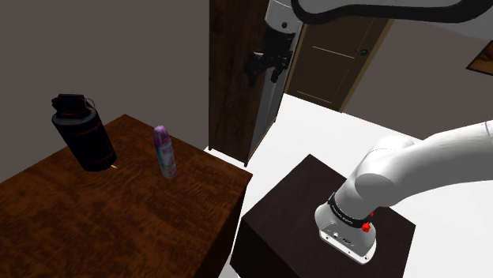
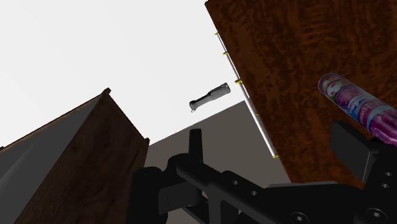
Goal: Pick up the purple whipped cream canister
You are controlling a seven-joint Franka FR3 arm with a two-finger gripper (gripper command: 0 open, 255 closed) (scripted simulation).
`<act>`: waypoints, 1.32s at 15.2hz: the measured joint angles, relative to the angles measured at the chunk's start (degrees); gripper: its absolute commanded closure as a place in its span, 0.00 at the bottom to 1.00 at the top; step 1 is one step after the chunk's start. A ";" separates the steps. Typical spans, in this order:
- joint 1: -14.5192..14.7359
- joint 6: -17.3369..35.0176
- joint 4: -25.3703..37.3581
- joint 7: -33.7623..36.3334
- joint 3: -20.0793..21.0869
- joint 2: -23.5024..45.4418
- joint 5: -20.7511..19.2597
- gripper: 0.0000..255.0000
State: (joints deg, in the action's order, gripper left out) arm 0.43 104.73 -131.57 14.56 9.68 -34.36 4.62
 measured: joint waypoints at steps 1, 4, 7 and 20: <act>0.31 1.57 -0.41 1.06 1.04 1.05 0.37 0.00; 0.67 5.95 0.86 3.86 3.82 6.32 0.69 0.00; 1.21 9.14 2.01 6.93 6.51 10.24 0.76 0.00; 3.15 20.83 16.07 22.81 16.06 36.05 -8.89 0.00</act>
State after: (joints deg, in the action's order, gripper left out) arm 3.58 125.57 -115.50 37.37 25.75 1.69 -4.27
